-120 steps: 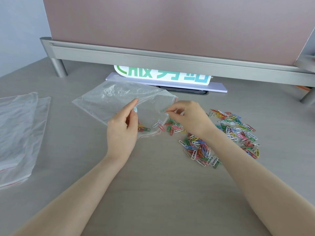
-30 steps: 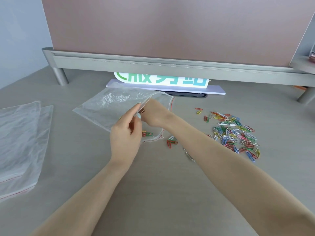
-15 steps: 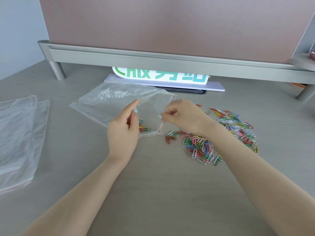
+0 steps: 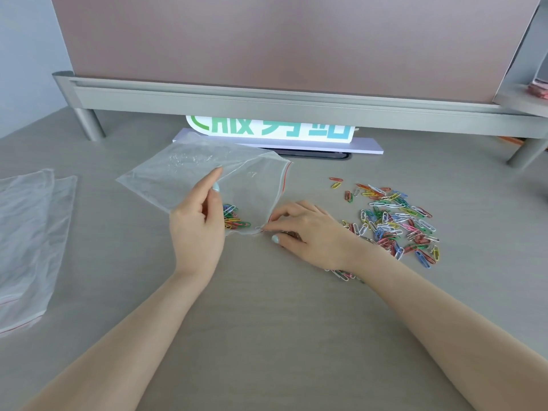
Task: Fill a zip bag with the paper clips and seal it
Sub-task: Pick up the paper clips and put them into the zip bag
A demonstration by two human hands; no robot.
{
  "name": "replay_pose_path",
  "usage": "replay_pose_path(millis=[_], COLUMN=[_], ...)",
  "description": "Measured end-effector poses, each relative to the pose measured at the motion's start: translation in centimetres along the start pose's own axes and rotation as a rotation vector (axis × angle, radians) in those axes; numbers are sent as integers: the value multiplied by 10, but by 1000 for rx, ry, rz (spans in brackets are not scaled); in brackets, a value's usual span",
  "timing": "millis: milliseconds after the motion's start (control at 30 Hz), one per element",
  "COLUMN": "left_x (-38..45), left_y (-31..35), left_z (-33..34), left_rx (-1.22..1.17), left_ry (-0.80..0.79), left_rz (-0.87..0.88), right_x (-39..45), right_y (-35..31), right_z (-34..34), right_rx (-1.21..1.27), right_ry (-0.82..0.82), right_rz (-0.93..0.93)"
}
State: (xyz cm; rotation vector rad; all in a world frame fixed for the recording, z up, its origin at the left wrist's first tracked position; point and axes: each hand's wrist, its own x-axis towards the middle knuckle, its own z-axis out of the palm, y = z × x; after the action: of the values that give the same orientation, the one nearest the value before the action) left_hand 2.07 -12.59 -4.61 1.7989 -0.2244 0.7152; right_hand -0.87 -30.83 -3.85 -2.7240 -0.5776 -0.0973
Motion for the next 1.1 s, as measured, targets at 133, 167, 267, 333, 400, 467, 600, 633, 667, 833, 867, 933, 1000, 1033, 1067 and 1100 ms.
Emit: replay_pose_path(millis=[133,167,267,333,400,467,600,633,667,833,867,933,1000,1033,1067,1100], left_x=[-2,-2,-2,-2,-2,-3,-5,-6,-6,-8,-8,-8,-8,-8,-8,-7], left_y=[0,0,-1,-1,-1,-1,1,3,4,6,6,6,5,4,4,3], left_z=[1,1,0,0,1,2,3,3,4,3,3,3,3,3,2,2], left_rx=[-6,0,17,25,31,58,168,196,224,277,274,264,237,211,180,149], left_ry=[-33,-37,-42,-54,-78,-117,-249,-280,-308,-355,-351,-336,-319,-311,-303,-293], left_rz=[-3,6,17,7,-10,-21,-31,-28,-26,-56,-70,-70,-50,-43,-37,-33], right_x=[-12,-15,-24,-29,-33,-37,-39,-39,-40,-45,-45,-45,-45,-46,-46,-46], right_y=[8,10,15,19,24,30,34,34,33,30,29,29,31,32,33,35], right_z=[-3,-4,-9,-12,-15,-19,-25,-27,-29,-35,-36,-38,-40,-41,-42,-43], right_rx=[2,1,15,15,8,21,83,112,134,21,8,-2,-14,-11,-1,17], right_ry=[-29,-31,-33,-29,-25,-14,39,48,38,-167,-172,-150,-131,-129,-130,-132], right_rz=[5,5,5,5,23,63,139,162,185,294,305,320,329,337,346,353])
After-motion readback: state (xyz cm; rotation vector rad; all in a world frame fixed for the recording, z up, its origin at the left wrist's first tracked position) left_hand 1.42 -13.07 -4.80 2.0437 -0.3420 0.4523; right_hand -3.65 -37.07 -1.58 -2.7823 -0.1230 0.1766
